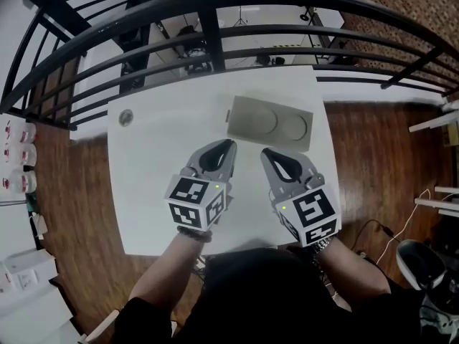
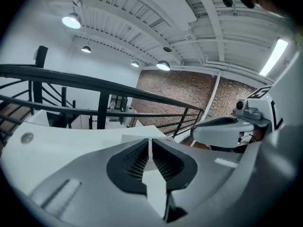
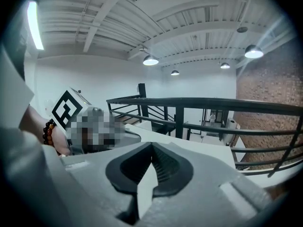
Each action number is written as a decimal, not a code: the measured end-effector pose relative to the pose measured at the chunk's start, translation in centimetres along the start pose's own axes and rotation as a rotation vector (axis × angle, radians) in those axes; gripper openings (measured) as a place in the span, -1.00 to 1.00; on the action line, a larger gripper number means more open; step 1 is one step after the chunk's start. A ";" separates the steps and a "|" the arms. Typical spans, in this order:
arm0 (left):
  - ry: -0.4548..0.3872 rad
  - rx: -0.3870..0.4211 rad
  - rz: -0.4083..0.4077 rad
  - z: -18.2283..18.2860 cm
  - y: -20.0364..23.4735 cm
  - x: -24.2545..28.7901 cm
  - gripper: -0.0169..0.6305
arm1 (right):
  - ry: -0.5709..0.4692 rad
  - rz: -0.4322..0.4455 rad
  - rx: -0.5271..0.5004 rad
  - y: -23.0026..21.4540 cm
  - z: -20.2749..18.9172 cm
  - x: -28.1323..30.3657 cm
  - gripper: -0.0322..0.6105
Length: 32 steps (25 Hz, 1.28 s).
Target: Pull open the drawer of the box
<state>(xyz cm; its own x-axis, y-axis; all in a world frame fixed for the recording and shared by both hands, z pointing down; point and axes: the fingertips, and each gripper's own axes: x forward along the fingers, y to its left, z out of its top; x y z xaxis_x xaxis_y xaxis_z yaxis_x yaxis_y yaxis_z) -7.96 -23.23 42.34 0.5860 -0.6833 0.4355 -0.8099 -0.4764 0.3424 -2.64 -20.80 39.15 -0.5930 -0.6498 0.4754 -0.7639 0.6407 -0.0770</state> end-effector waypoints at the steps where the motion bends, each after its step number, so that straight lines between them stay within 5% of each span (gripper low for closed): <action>1: 0.006 -0.014 0.002 -0.2 0.7 0.5 -0.86 | 0.010 0.001 0.004 -0.2 -0.2 0.6 -0.92; 14: 0.014 -0.343 0.010 -4.2 9.5 6.3 -0.71 | 0.111 -0.026 0.042 -2.4 -4.5 5.2 -0.87; 26: 0.021 -0.769 -0.177 -7.1 11.6 9.0 -0.62 | 0.148 -0.033 0.060 -2.1 -6.0 6.0 -0.88; 32: 0.011 -0.878 -0.228 -7.5 12.0 10.0 -0.62 | 0.139 -0.038 0.059 -2.2 -6.0 6.2 -0.89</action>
<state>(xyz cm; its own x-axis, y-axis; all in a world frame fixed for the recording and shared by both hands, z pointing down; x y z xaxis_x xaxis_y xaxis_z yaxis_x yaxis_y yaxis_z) -11.60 -31.64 57.05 0.7338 -0.6163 0.2858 -0.3651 -0.0030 0.9310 -3.12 -23.78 47.53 -0.5251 -0.6078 0.5958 -0.8013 0.5889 -0.1054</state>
